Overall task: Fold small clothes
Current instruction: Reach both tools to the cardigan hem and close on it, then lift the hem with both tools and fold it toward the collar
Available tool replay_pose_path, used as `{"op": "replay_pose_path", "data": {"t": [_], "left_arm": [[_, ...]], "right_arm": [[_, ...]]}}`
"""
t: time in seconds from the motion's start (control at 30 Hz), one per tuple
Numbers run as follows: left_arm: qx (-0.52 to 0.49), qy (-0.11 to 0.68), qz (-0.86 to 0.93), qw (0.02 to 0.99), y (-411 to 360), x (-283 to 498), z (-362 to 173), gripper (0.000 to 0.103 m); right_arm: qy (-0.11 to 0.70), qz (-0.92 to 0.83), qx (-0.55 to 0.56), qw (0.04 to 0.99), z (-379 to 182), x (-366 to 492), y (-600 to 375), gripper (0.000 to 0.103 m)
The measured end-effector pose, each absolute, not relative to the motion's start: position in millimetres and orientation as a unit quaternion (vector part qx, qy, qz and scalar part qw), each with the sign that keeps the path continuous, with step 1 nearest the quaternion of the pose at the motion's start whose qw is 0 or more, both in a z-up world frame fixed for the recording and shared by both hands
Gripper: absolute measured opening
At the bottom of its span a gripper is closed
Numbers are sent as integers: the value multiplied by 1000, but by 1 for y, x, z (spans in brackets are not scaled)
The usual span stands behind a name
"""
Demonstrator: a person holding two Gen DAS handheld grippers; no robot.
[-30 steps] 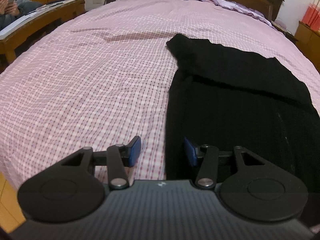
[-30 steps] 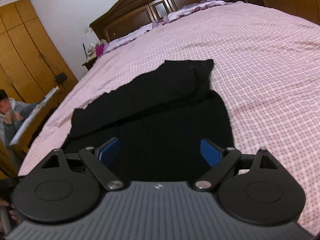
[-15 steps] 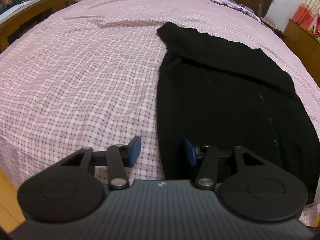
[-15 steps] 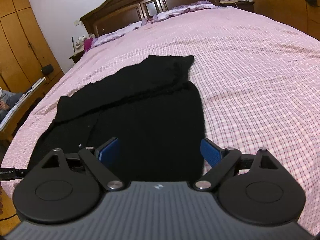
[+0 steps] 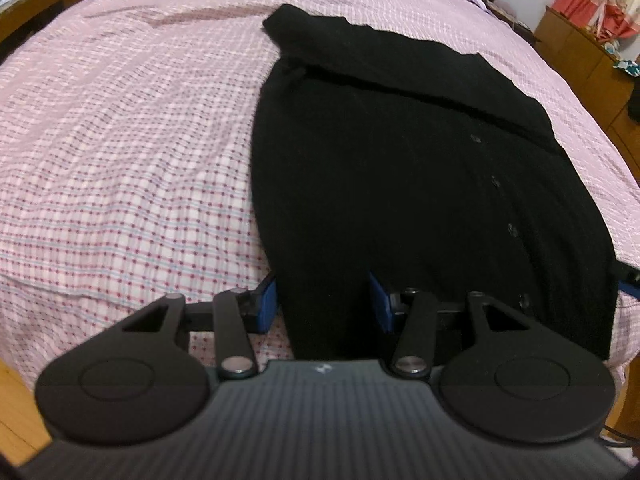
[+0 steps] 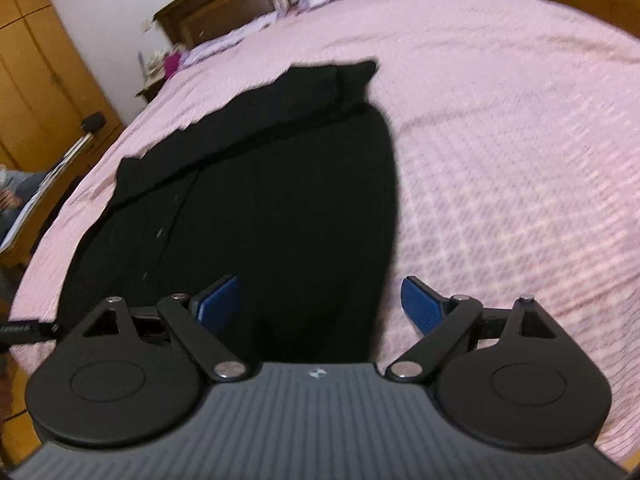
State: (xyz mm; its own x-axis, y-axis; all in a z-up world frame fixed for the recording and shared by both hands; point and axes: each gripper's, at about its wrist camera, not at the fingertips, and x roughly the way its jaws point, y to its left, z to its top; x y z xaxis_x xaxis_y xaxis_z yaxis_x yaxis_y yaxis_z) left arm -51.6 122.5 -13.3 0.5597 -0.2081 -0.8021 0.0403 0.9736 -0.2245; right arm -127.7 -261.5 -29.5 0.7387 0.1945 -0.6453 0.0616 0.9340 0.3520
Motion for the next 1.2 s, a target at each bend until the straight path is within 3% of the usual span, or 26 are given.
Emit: {"op": "replay_pose_path", "data": {"t": [0.27,0.5,0.7,0.8,0.87,0.97,1.03,1.07,1.13,1.2], "left_arm": [[-103,472,-114,868,118,-49,-25,61],[-119,470,-117,867,122,-52,-27,62],[-176,470,-140,854,134,-57,-32,62],[-201,465,-150,849,139,-57,-35,61],[-200,461,-151,851,140,-59,-35,57],[-186,456,-149,858,140,-65,-33,42],[-191,453,-149,858,140,-69,-34,23],[-201,450,-150,857,141,-71,-33,20],[-210,443,-149,859,144,-74,-31,12],[-216,433,-151,862,145,-76,-24,11]], "right_arm": [[369,56,161,914,-50,-125,-247,92],[366,71,163,913,-54,-125,-250,91],[359,109,171,911,-57,-130,-248,84],[347,106,182,914,-59,-130,-248,75],[342,102,192,914,-61,-130,-253,61],[339,91,211,912,-64,-132,-263,37],[335,89,230,909,-66,-133,-270,26],[331,91,242,908,-66,-134,-274,20],[318,98,261,906,-63,-136,-279,14],[299,105,268,910,-57,-138,-281,12]]}}
